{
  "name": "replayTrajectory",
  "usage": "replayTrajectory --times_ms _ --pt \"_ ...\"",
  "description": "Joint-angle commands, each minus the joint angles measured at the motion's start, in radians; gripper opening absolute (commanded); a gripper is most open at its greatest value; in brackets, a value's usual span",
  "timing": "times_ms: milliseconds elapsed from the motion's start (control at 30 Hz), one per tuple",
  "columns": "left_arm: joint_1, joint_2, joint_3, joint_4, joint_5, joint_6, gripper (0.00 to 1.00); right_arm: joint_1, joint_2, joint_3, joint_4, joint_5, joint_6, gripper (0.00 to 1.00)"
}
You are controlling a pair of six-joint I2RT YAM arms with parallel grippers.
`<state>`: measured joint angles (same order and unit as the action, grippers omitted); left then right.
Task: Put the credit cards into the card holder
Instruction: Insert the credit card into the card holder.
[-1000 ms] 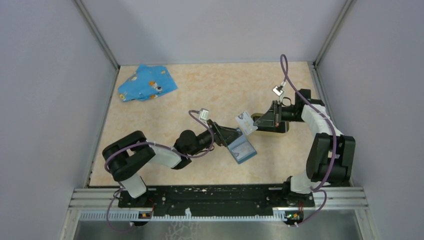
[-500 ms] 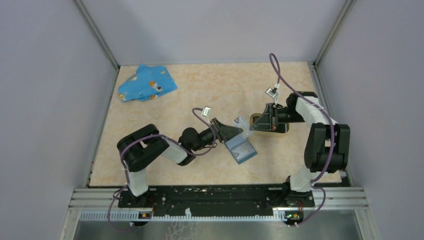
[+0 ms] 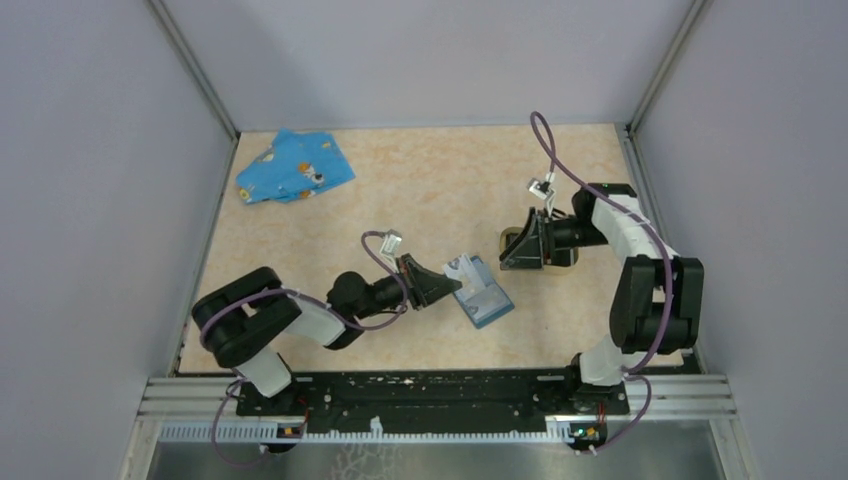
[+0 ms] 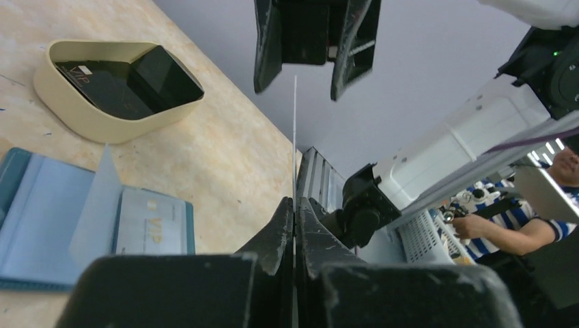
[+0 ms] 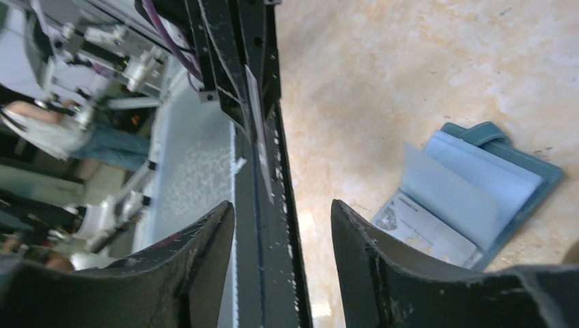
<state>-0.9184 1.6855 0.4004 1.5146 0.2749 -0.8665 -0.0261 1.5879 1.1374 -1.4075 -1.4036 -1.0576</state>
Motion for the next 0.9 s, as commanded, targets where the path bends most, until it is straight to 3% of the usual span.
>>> replayTrajectory --times_ms 0,67,133,233,333,500,633,733,867 --pt "-0.002 -0.162 -0.116 -0.062 0.074 0.153 0.00 0.006 -0.171 0.002 0.183 0.063 0.086 0.56" --pt "-0.002 -0.252 -0.142 -0.231 0.116 0.200 0.00 0.006 -0.273 -0.053 0.380 0.137 0.238 0.61" --pt "-0.002 -0.336 -0.149 -0.398 0.165 0.256 0.00 0.008 -0.391 -0.116 0.561 0.212 0.315 0.73" --pt "-0.004 -0.440 -0.143 -0.633 0.223 0.350 0.00 0.012 -0.562 -0.206 0.678 0.210 0.217 0.98" --pt "-0.002 -0.516 -0.122 -0.795 0.247 0.444 0.00 0.015 -0.595 -0.214 0.509 0.092 -0.091 0.99" --pt "-0.003 -0.521 -0.045 -0.966 0.309 0.569 0.00 0.136 -0.459 -0.190 0.263 0.076 -0.290 0.96" --pt "-0.003 -0.447 0.058 -1.111 0.368 0.661 0.00 0.236 -0.408 -0.221 0.278 0.134 -0.247 0.94" --pt "-0.003 -0.386 0.107 -1.146 0.384 0.698 0.00 0.282 -0.405 -0.243 0.401 0.181 -0.052 0.91" --pt "-0.003 -0.313 0.179 -1.178 0.402 0.717 0.00 0.317 -0.407 -0.257 0.483 0.229 0.052 0.87"
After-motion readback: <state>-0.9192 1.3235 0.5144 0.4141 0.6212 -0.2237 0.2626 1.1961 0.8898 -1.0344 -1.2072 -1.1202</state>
